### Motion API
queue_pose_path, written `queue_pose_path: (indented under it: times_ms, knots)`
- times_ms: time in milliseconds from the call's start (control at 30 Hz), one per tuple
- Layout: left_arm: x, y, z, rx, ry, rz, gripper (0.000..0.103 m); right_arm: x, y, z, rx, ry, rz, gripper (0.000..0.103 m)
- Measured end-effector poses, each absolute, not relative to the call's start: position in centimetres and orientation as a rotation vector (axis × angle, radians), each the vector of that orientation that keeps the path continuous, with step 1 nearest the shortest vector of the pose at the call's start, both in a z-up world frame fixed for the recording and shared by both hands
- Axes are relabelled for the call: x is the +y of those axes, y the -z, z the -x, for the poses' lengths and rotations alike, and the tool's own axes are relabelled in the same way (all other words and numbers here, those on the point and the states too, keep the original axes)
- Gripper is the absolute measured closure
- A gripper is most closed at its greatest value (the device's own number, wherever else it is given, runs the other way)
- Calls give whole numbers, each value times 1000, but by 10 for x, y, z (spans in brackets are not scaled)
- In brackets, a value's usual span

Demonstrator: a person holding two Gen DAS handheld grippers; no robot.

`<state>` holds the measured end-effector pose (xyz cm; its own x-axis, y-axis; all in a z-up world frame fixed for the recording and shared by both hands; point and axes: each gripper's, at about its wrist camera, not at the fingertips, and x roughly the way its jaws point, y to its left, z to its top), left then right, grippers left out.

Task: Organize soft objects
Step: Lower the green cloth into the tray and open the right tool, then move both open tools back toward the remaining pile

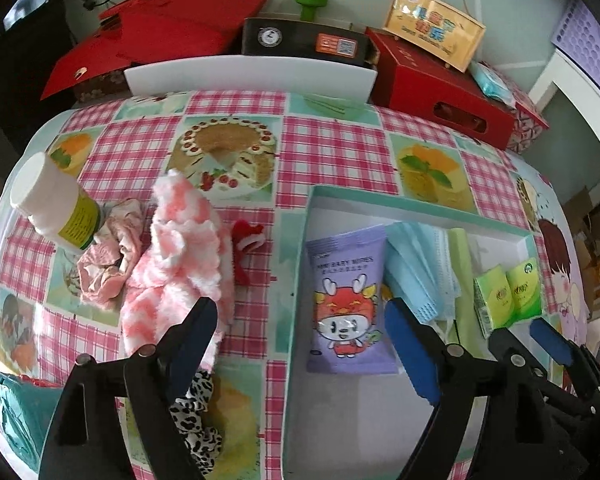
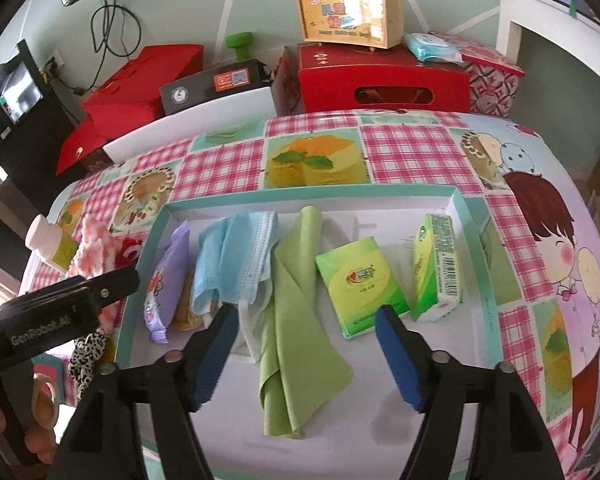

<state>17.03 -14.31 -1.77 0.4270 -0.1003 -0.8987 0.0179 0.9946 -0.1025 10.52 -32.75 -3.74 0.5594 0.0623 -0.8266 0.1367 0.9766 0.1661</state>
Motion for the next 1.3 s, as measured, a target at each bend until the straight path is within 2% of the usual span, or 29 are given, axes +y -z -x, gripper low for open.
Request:
queue_pose_path:
  times_ms: [33, 100, 200, 867, 1300]
  knots:
    - [-142, 18, -171, 1127, 69, 84, 17, -329, 37, -105, 975, 53, -225, 17]
    - [-140, 19, -171, 1129, 63, 86, 14, -334, 37, -104, 967, 70, -238, 0]
    - [-138, 21, -172, 1131, 56, 81, 9, -339, 36, -103, 958, 96, -236, 0]
    - [-137, 20, -172, 1116, 26, 49, 9, -343, 40, -103, 976, 113, -249, 0]
    - [-110, 9, -167, 1088, -16, 50, 9, -322, 36, -110, 980, 78, -246, 0]
